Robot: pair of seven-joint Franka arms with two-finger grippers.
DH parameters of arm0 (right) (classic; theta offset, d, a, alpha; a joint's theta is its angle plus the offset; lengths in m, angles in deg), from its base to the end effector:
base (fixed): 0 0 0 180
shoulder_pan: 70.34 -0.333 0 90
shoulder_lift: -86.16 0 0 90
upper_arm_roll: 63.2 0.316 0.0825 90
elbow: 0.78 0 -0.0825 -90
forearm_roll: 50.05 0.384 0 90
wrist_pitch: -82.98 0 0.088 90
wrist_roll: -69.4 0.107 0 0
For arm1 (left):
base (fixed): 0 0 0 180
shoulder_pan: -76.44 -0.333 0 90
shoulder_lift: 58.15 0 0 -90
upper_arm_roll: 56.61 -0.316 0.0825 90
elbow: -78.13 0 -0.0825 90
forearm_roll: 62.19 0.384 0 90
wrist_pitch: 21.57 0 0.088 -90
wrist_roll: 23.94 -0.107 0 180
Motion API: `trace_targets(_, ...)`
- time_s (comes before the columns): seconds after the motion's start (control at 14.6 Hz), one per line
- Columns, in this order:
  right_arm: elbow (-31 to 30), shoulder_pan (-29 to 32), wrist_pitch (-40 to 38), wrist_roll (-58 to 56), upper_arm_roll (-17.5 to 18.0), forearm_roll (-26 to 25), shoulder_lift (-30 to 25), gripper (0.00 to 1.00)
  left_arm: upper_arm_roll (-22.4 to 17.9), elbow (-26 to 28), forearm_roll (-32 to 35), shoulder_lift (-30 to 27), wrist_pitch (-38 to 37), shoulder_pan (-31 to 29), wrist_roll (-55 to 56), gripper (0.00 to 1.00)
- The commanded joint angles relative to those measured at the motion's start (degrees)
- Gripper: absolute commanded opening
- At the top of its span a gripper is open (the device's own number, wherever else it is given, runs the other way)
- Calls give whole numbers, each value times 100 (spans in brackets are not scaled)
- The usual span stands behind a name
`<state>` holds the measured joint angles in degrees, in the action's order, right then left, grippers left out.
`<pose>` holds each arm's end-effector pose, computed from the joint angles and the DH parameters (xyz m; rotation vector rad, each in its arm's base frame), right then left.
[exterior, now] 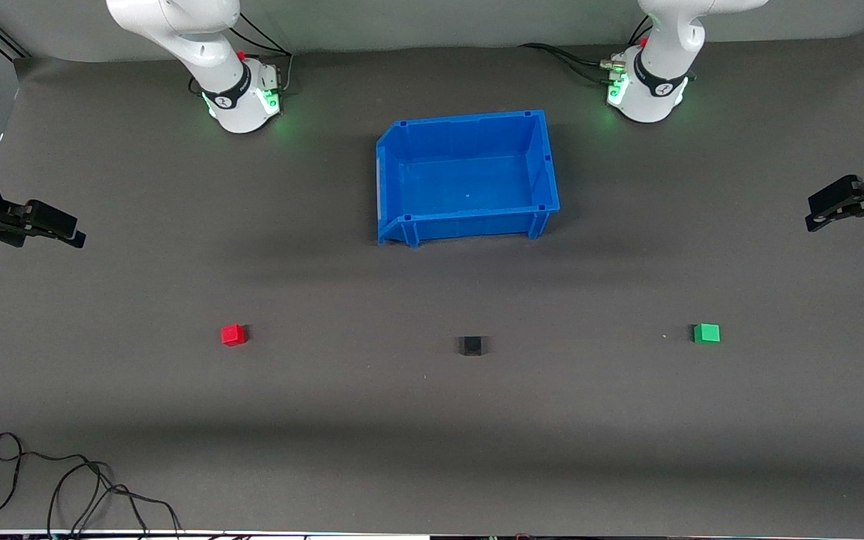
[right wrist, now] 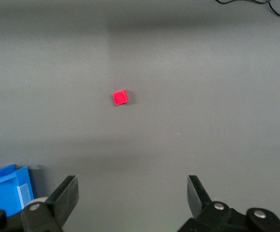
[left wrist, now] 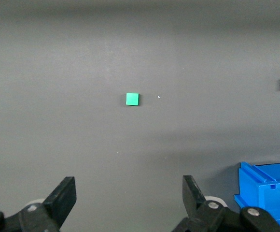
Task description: Attach green and red cubes to black cube
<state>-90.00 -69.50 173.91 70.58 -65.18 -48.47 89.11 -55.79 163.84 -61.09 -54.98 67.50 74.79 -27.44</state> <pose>0.5706 -0.0247 0.6034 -3.1134 0.1098 0.0331 0.5704 0.0106 0.6273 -3.1222 0.0722 -0.0041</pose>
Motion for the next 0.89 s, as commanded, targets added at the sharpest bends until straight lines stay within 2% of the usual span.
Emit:
trace_targets(0.0,-8,-48,-14,-127,-48,45,-40,100,-46,113,-48,-141,-4,15,-10,99)
trace_targets(0.34,-8,-49,4,-127,-39,45,-32,100,-38,121,-48,-98,-39,32,7,99)
trace_targets(0.68,1,-49,47,-92,-39,45,-23,100,-55,139,-57,201,-48,-46,165,99)
trace_targets(0.82,10,-49,48,-65,-22,53,38,100,-64,357,-48,237,-57,-187,550,98)
